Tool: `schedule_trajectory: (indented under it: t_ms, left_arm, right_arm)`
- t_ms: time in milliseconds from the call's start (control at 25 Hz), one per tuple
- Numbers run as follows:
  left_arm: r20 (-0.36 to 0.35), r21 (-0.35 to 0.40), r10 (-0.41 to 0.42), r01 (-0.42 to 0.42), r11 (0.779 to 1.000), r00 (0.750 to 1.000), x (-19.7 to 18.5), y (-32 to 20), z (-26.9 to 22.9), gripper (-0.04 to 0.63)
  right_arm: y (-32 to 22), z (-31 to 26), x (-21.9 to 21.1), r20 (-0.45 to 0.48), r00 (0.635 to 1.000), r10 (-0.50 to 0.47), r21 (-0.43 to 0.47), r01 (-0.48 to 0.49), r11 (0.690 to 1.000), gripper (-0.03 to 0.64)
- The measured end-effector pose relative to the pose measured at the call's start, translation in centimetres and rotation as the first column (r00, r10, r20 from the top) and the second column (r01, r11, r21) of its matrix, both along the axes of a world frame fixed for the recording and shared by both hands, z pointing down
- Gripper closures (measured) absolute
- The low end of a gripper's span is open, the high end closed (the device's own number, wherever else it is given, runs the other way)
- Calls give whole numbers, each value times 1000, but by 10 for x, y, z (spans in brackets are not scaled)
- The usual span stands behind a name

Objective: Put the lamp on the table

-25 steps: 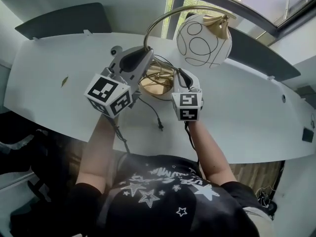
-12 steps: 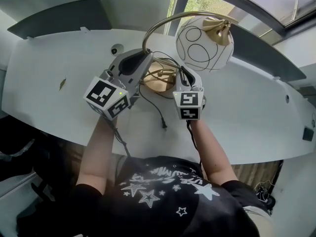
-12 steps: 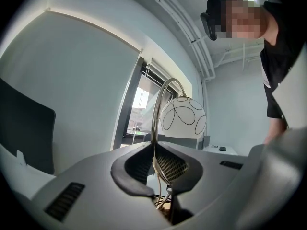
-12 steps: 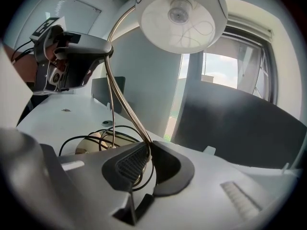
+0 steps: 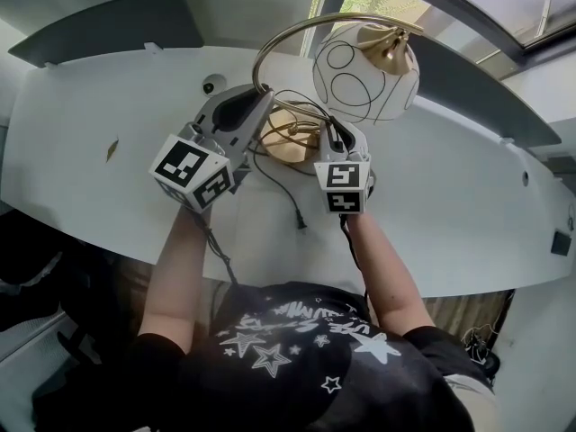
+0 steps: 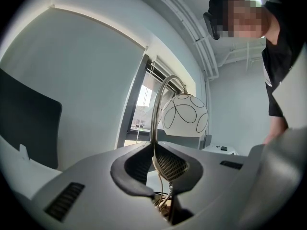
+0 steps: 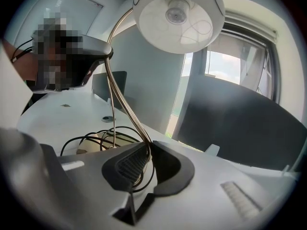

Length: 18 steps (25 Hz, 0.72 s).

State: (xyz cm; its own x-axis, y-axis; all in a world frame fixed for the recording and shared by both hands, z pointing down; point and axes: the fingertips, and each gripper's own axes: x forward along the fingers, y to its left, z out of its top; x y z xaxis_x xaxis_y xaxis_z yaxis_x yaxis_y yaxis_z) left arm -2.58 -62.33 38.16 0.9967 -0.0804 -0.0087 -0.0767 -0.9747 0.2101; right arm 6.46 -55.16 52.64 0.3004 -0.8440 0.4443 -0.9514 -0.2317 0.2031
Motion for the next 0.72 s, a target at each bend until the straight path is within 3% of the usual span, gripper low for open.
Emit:
schedule_trajectory:
  t_ms: [720]
  left_arm:
    - [21,-15,-32,33,999,999,-5,-6,10,558]
  right_arm:
    - [-3,6,-4,51,999,-18,2,18,1000,578]
